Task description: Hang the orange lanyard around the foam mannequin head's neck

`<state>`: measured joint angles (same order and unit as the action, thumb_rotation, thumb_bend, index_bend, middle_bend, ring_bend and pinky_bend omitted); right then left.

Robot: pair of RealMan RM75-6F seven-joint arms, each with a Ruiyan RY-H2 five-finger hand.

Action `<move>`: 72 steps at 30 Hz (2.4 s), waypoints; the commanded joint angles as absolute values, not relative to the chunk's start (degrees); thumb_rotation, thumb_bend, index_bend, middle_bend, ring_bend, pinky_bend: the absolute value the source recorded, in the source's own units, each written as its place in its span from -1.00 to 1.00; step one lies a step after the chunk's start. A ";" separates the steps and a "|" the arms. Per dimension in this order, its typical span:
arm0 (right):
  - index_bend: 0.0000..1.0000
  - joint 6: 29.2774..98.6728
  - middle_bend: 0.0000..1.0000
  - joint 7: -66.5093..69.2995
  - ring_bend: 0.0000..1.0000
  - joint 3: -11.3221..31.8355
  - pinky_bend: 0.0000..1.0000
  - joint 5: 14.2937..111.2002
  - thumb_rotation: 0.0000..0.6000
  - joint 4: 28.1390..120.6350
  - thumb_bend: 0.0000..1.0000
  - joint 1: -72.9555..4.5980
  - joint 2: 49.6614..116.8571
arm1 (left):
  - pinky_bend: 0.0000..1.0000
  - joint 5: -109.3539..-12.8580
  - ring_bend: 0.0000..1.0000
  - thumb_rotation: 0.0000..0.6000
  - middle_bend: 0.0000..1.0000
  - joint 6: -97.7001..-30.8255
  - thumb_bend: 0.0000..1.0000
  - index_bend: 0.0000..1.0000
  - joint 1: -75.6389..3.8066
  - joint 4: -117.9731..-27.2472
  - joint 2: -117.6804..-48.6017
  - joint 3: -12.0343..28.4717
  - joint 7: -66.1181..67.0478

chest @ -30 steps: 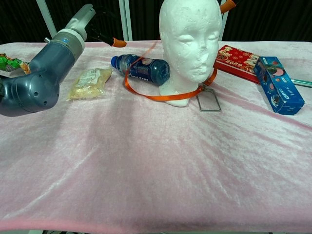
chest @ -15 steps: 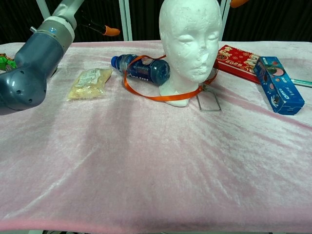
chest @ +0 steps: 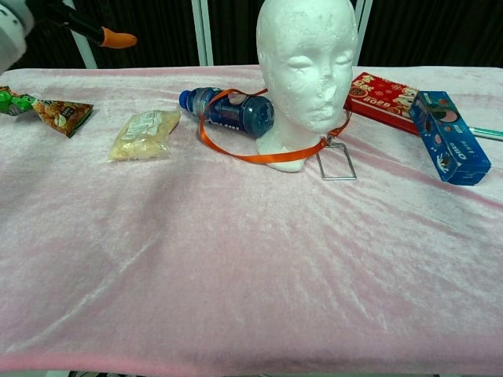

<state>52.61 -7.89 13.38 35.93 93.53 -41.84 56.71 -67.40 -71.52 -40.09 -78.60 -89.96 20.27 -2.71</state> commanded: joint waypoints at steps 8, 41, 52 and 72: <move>-0.61 62.73 -0.01 -9.05 0.09 5.64 0.10 45.49 1.00 99.96 0.01 -31.15 54.66 | -1.00 -73.45 -1.00 1.00 -0.90 -89.41 -0.66 -0.47 -18.29 -104.62 -69.11 6.45 7.09; -0.66 66.29 0.80 -30.11 0.81 8.20 0.81 46.96 1.00 105.49 0.13 -35.71 82.19 | -1.00 -76.98 -1.00 1.00 -0.89 -92.34 -0.64 -0.48 -5.11 -102.84 -64.48 -0.24 -1.25; -0.66 63.82 0.81 -39.23 0.84 11.27 0.84 35.33 1.00 96.79 0.13 -42.82 91.65 | -1.00 -76.56 -1.00 1.00 -0.89 -91.99 -0.64 -0.48 -4.55 -102.77 -64.56 1.22 -1.87; -0.62 60.42 0.81 -39.71 0.84 11.04 0.83 30.16 1.00 87.71 0.14 -44.99 96.22 | -1.00 -77.33 -1.00 1.00 -0.89 -91.23 -0.64 -0.48 -3.64 -102.59 -64.93 2.59 -1.57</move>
<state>60.48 -39.74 11.08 30.12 87.75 -44.98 96.17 -77.36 -91.31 -3.65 -102.61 -64.92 2.56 -1.59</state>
